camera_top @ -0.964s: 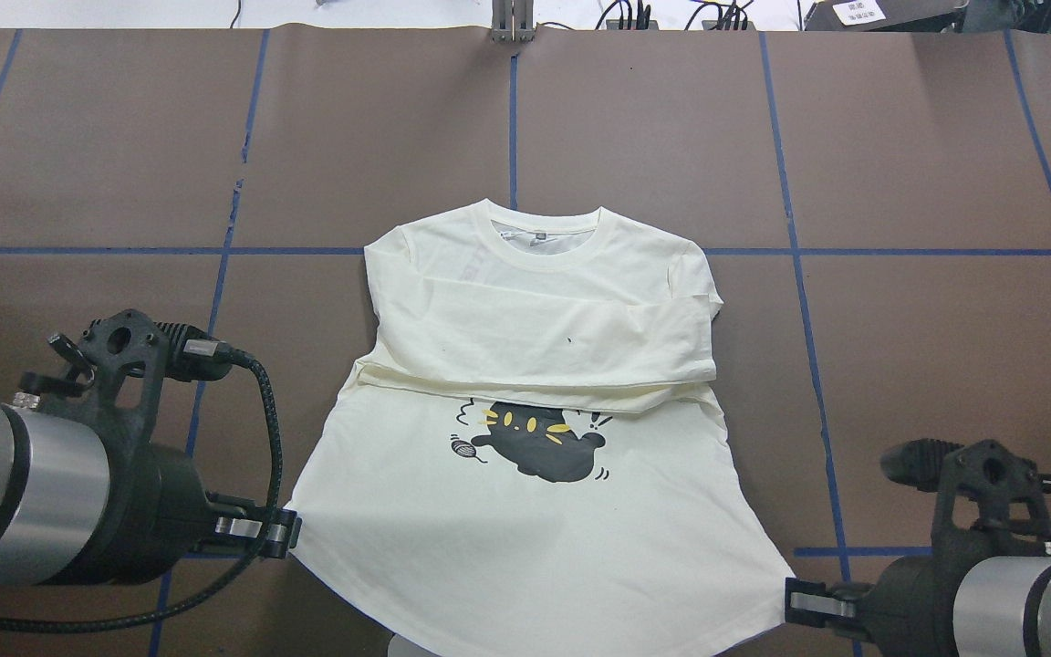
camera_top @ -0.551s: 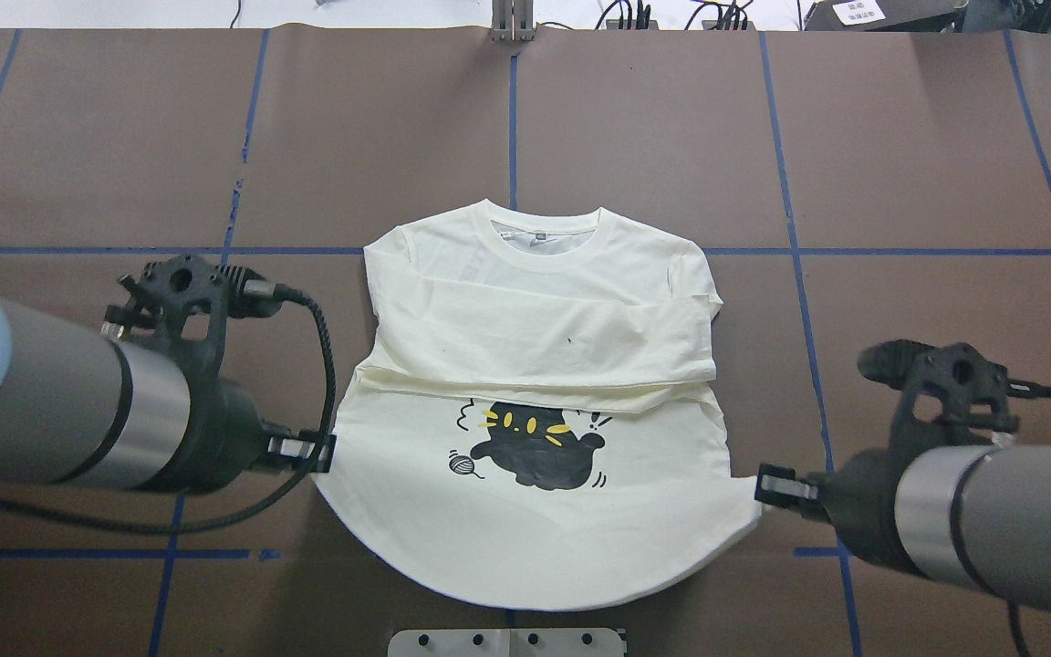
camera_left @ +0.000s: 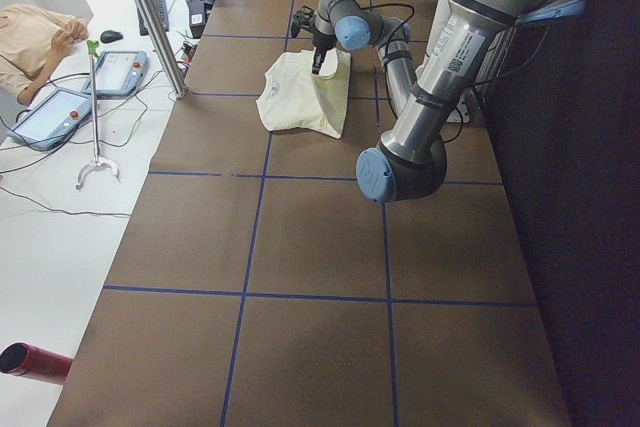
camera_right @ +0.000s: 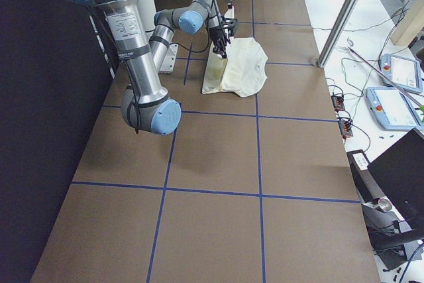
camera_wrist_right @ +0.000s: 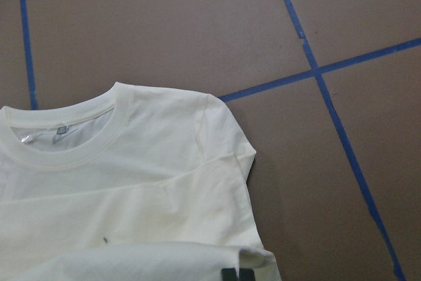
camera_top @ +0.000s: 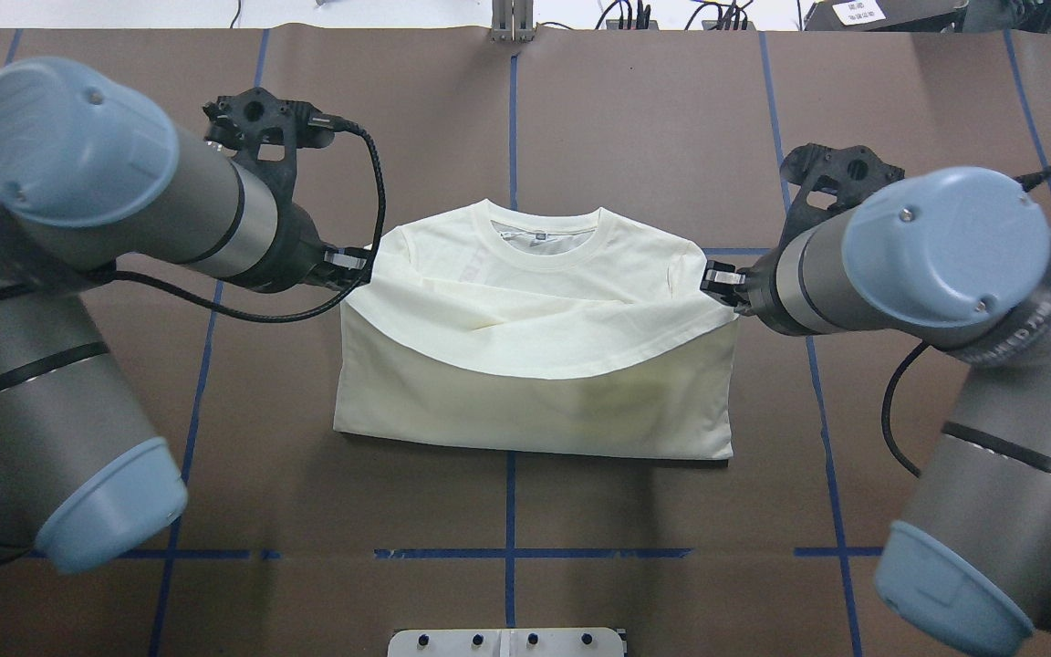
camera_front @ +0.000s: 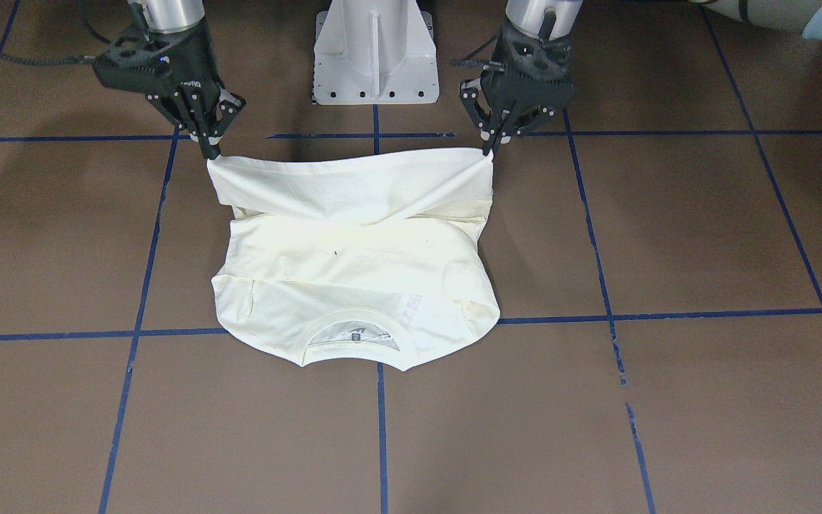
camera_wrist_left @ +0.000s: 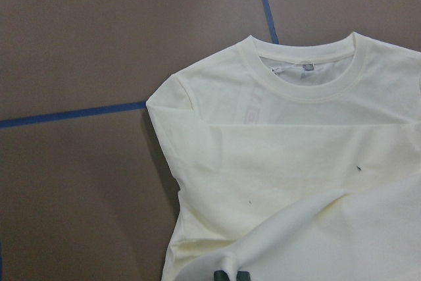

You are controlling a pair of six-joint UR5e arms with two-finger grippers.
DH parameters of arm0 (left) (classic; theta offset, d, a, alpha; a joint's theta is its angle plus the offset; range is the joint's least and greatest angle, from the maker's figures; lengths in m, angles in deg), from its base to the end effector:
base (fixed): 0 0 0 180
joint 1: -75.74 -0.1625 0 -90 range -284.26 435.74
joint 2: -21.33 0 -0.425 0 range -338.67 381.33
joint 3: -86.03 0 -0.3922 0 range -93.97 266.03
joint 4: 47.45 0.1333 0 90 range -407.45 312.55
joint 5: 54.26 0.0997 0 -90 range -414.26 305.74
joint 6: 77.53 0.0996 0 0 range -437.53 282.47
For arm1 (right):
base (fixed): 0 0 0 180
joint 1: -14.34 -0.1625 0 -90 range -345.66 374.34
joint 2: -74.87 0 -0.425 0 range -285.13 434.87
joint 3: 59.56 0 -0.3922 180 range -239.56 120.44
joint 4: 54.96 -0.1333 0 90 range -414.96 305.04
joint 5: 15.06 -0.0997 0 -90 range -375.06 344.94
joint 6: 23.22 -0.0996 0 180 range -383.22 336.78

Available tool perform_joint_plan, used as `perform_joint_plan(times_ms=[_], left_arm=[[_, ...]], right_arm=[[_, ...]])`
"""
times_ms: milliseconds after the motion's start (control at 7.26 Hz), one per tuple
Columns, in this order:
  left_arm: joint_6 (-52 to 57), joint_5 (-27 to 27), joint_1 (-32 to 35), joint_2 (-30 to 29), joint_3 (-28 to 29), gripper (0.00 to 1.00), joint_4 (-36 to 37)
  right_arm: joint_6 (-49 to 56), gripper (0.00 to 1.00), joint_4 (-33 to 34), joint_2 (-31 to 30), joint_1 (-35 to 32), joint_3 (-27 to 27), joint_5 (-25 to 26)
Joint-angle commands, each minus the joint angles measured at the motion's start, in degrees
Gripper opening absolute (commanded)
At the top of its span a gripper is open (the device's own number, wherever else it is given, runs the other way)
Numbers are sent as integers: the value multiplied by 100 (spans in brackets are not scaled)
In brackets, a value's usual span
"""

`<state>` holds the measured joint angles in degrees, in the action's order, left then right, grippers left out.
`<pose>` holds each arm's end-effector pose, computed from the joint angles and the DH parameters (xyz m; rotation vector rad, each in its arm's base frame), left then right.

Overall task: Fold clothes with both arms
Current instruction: 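Lay the hem down near the collar and open both grippers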

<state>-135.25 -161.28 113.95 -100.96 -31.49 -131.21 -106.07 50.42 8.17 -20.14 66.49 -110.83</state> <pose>0.3757 -0.4283 0.1591 0.3106 0.9158 0.0435 -0.3495 -0.3896 0.2175 0.1844 -0.7564 0.4143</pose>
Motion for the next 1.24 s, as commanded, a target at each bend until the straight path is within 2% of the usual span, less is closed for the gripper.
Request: perform_joint_plan(times_ms=[0, 413, 551, 964, 1101], left_arm=[[86, 285, 160, -154, 1218, 0, -981], [235, 734, 178, -321, 2352, 0, -1720], [244, 762, 222, -470, 2678, 0, -1836], [244, 789, 293, -585, 2821, 0, -1863], [235, 789, 284, -716, 3040, 0, -1863]], right_arm=[[94, 0, -768, 192, -218, -1086, -3], [112, 0, -1772, 175, -235, -2309, 50], [312, 0, -1958, 184, -340, -2417, 50], [463, 0, -1960, 166, -552, -2427, 6], [463, 0, -1925, 149, -526, -2444, 14]])
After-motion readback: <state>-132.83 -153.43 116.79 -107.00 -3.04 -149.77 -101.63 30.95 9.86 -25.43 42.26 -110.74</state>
